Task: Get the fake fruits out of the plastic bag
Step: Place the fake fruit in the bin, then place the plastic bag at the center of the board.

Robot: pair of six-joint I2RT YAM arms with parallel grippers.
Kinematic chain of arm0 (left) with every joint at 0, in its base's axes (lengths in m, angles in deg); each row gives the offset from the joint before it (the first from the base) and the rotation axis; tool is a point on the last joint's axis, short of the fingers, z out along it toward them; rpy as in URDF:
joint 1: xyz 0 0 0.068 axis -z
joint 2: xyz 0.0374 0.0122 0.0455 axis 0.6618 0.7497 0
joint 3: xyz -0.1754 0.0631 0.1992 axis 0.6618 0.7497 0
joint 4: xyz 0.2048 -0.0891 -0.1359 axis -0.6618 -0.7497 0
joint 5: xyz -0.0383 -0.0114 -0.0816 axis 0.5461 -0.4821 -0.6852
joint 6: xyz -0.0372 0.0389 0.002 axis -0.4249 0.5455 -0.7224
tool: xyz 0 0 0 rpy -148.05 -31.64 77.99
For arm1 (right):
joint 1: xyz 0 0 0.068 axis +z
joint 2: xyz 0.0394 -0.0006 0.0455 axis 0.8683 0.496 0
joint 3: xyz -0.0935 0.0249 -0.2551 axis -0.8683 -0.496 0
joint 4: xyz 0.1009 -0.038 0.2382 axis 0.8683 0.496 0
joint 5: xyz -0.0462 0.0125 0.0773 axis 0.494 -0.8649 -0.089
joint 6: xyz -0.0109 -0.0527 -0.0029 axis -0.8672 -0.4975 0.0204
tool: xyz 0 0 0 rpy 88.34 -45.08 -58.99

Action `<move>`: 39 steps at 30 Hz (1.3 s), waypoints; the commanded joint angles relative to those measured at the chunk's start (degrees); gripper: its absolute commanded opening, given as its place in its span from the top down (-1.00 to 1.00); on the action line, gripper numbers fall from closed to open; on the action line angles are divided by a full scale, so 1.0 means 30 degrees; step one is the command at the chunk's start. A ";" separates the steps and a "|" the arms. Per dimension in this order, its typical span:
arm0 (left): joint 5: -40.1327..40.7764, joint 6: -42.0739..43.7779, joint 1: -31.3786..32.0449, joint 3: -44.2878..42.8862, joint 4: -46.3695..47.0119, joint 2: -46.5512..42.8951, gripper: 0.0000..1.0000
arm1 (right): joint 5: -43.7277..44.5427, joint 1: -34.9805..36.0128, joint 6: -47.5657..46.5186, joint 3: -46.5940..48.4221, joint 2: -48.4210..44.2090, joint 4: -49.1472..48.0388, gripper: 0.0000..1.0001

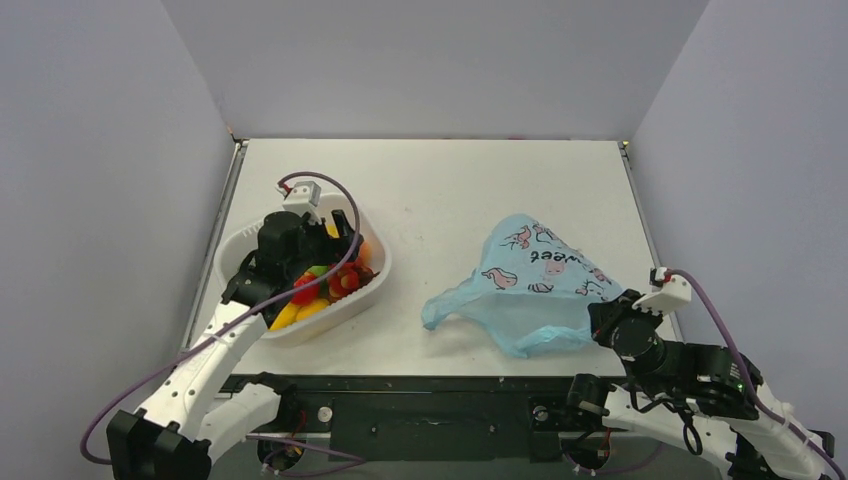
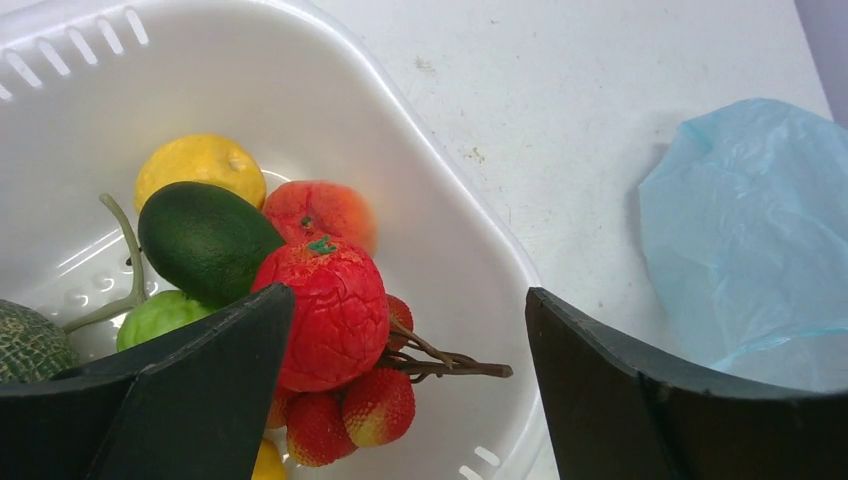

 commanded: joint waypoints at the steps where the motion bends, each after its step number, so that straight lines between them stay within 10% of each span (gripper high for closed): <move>1: -0.0139 0.0059 -0.0165 -0.0478 -0.0943 -0.2092 -0.69 | 0.1516 -0.0040 0.0360 0.1224 0.0975 0.0547 1.00; 13: 0.0831 0.0285 -0.0194 -0.1651 -0.3730 -0.7160 -0.81 | 0.7164 -0.1136 0.0722 0.5996 0.3178 0.3819 1.00; 27: -0.0180 -0.0392 -0.0185 -0.1755 -0.4509 -0.8297 -0.82 | 0.5315 -0.1864 0.1383 0.3580 0.3960 0.3613 0.72; 39: -0.1119 -0.0781 -0.0194 -0.2492 -0.5108 -0.8731 -0.82 | 0.0636 -0.1833 -0.3705 0.4391 0.4366 -0.1084 -0.49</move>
